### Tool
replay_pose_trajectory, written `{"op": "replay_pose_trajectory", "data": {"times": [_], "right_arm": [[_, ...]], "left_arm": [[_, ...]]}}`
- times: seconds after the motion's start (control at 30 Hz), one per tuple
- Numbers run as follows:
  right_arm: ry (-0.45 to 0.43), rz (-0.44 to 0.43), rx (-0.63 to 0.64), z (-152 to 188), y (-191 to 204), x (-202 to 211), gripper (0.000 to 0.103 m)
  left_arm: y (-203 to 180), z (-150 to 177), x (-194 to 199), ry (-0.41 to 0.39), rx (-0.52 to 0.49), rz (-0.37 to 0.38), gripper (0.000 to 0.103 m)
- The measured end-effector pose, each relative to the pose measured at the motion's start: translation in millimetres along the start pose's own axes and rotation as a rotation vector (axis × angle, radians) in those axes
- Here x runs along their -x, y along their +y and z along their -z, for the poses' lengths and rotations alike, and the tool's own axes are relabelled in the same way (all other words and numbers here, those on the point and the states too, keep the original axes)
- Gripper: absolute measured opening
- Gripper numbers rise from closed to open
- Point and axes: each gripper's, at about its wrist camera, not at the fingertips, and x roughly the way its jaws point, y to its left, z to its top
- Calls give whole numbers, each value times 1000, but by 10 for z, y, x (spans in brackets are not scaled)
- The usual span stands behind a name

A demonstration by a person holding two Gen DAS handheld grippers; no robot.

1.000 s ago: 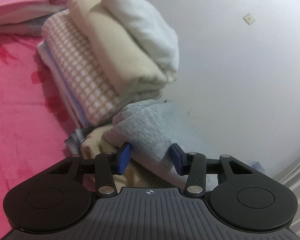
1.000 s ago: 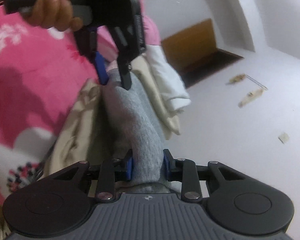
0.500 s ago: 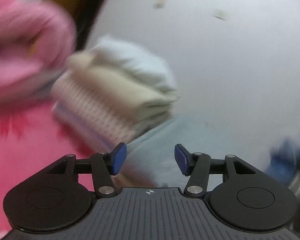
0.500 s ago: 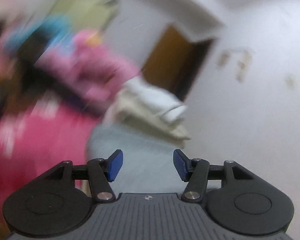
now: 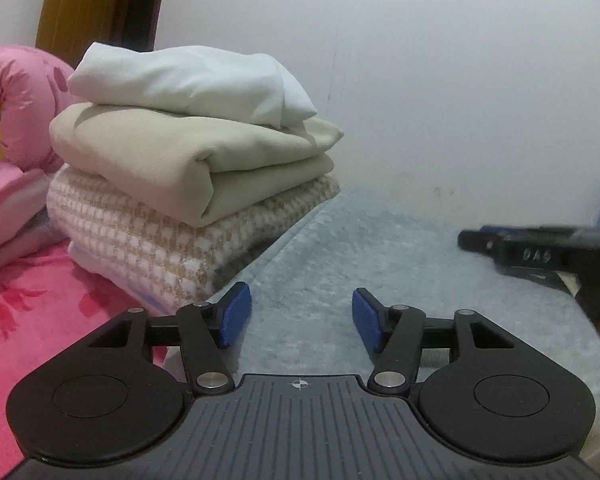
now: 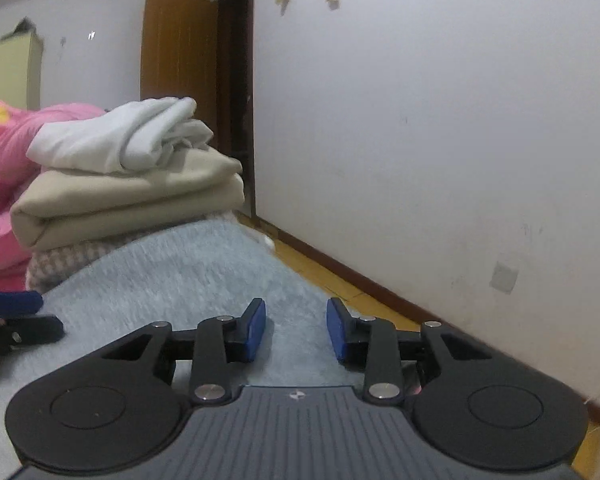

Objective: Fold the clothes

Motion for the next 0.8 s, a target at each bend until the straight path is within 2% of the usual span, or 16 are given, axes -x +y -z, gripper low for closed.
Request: {"op": "replay_pose_trajectory", "data": {"times": [0.13,0.2,0.3,0.37,0.47,0.53,0.63,0.7,0.8], "right_arm": [[-5,-108,43,-431,204,-75,37],[41,-137,76,-573,411,-276,37],[193,-98,71,-531,479,-803,36],[295,-71,68,-503,524,-1155,44],[278,-89,-138,-563,231,-1074,45],[205,-89,-214,-569,35,-736,45],[60,-98,-266,-395,-193,55,45],[-18,-108,-227,-167,-151,564,47],[-92,-174,-113,297,205,1129,47]], "left_arm": [[44,18,-22,-1,1,11,58],[27,11,-29,-1,0,9,58],[47,-11,-74,7,20,9,58],[85,-36,-123,20,39,10,58],[184,-95,-145,51,91,22,58],[259,-106,-65,47,124,47,58],[310,-55,133,10,109,57,60],[319,1,252,-10,62,47,61],[267,39,292,-1,4,16,61]]}}
